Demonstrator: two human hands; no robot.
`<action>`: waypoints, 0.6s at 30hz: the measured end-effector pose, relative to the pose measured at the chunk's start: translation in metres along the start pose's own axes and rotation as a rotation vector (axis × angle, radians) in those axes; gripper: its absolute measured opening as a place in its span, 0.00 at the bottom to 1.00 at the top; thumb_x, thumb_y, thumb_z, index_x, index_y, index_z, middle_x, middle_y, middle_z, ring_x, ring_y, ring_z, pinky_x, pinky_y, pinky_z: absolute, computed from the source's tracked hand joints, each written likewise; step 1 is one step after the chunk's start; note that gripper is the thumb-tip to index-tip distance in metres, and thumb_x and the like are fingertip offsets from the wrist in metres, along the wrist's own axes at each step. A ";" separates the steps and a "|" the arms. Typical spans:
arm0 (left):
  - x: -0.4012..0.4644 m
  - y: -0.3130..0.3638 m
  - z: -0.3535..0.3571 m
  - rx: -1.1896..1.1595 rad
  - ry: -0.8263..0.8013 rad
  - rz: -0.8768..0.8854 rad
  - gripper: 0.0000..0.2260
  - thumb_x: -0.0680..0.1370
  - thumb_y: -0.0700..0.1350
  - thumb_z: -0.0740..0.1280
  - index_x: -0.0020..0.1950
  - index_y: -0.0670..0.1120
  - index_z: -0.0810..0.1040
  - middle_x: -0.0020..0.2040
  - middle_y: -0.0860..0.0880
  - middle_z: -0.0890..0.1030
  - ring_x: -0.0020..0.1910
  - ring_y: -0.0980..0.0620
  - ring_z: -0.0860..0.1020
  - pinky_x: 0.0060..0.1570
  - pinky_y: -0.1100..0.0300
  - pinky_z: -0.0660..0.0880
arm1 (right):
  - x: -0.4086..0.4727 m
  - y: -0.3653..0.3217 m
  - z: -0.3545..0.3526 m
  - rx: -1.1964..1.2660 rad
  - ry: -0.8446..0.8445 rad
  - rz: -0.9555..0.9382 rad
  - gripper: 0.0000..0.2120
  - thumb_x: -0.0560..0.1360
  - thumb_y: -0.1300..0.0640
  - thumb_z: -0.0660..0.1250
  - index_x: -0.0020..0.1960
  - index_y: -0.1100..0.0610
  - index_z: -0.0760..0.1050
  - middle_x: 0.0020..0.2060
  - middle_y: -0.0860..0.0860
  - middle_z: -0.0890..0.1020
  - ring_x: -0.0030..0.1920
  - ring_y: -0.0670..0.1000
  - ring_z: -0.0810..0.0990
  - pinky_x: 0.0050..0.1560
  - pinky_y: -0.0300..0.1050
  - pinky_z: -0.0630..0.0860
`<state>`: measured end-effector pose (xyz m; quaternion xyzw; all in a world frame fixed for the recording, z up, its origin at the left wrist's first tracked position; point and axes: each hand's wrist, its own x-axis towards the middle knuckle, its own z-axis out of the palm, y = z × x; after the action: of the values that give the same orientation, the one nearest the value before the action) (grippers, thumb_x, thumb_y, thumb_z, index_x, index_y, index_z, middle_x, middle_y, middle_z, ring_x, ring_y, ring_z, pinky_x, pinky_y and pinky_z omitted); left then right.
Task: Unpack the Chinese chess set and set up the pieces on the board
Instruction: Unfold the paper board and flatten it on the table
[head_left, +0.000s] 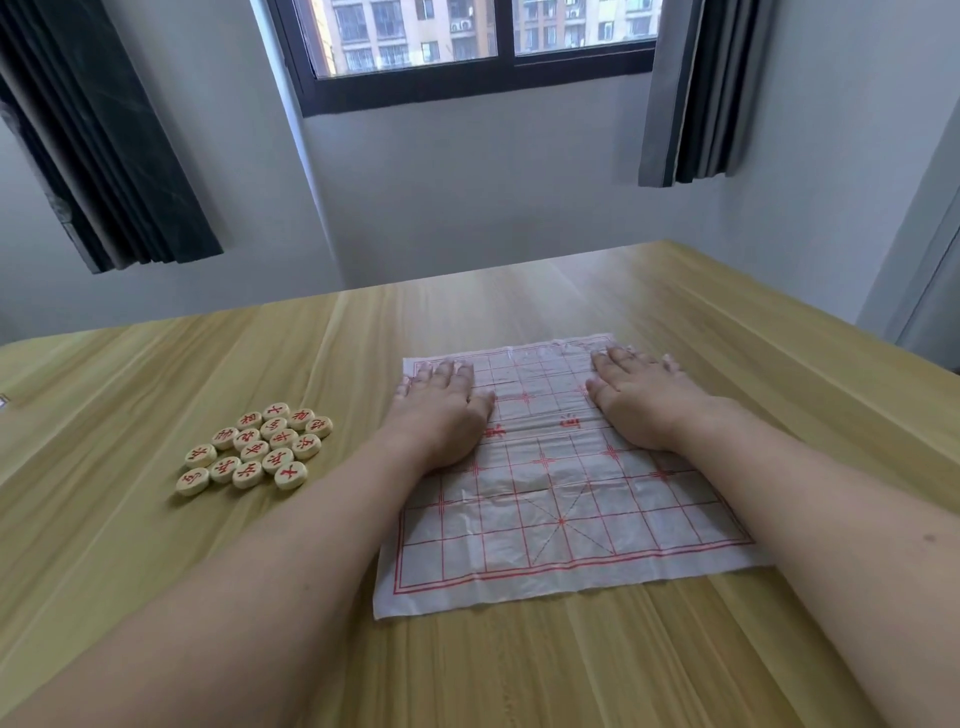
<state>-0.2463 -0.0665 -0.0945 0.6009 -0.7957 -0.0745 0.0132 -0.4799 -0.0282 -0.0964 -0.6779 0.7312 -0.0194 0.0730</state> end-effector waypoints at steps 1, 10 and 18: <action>0.000 -0.001 0.000 0.001 0.004 -0.007 0.29 0.83 0.60 0.44 0.81 0.50 0.47 0.82 0.48 0.46 0.80 0.47 0.44 0.78 0.48 0.40 | 0.000 0.000 0.000 0.004 0.001 0.001 0.28 0.82 0.43 0.40 0.79 0.51 0.43 0.78 0.48 0.43 0.78 0.49 0.42 0.75 0.55 0.38; -0.002 0.000 -0.001 0.006 0.009 -0.052 0.31 0.82 0.63 0.45 0.82 0.52 0.46 0.82 0.47 0.45 0.80 0.47 0.44 0.78 0.48 0.41 | -0.001 -0.001 -0.001 0.005 -0.005 0.005 0.27 0.83 0.45 0.40 0.79 0.51 0.43 0.78 0.48 0.43 0.78 0.49 0.42 0.75 0.55 0.39; 0.000 -0.004 -0.004 0.017 -0.026 -0.079 0.33 0.81 0.64 0.44 0.81 0.48 0.44 0.82 0.47 0.44 0.80 0.47 0.42 0.77 0.47 0.39 | 0.001 0.001 -0.008 0.134 -0.023 0.008 0.26 0.84 0.48 0.43 0.79 0.54 0.45 0.78 0.49 0.45 0.78 0.48 0.43 0.75 0.54 0.39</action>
<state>-0.2417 -0.0680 -0.0907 0.6309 -0.7721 -0.0761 -0.0053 -0.4817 -0.0296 -0.0881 -0.6687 0.7302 -0.0601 0.1266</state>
